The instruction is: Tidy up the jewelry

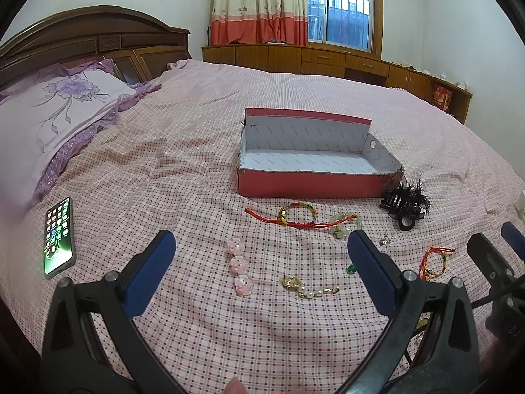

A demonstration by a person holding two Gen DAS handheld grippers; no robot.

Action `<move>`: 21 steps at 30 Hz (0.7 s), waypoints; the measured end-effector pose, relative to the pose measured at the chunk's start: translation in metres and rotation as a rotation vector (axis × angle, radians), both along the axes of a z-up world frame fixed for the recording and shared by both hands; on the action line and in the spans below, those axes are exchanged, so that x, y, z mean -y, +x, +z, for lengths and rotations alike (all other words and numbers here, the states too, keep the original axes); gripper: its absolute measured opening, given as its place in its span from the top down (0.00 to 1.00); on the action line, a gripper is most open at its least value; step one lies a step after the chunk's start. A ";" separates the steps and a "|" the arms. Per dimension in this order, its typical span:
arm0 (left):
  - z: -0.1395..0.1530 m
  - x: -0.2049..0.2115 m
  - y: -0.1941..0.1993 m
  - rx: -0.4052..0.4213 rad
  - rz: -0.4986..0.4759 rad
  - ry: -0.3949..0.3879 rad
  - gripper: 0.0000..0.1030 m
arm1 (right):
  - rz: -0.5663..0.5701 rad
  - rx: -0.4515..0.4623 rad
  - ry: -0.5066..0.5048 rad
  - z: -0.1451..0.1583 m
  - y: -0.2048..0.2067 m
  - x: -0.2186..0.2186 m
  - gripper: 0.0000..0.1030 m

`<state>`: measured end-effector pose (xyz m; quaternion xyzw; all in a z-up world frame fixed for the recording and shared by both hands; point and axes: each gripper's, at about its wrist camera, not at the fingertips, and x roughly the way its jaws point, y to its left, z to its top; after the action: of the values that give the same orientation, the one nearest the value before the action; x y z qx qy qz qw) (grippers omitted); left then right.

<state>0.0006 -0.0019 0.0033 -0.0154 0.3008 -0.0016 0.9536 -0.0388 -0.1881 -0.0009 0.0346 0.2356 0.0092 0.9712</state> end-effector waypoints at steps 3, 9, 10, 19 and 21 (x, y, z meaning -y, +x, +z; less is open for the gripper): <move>0.001 0.000 -0.001 0.003 -0.003 -0.001 0.04 | 0.004 -0.001 0.001 0.000 0.001 -0.001 0.00; 0.003 0.000 -0.001 0.006 -0.004 -0.001 0.04 | 0.003 0.002 0.002 0.000 0.001 -0.001 0.00; 0.003 0.000 -0.001 0.006 -0.004 0.000 0.04 | 0.003 0.002 0.002 0.000 0.001 -0.001 0.00; 0.003 0.001 -0.002 0.008 -0.002 0.001 0.04 | 0.004 0.001 0.002 0.000 0.000 -0.001 0.00; 0.003 0.001 -0.001 0.007 -0.001 0.003 0.04 | 0.005 -0.001 0.002 0.000 0.001 -0.001 0.00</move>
<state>-0.0005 -0.0027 0.0065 -0.0140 0.2976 -0.0019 0.9546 -0.0380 -0.1873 -0.0010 0.0349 0.2359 0.0116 0.9711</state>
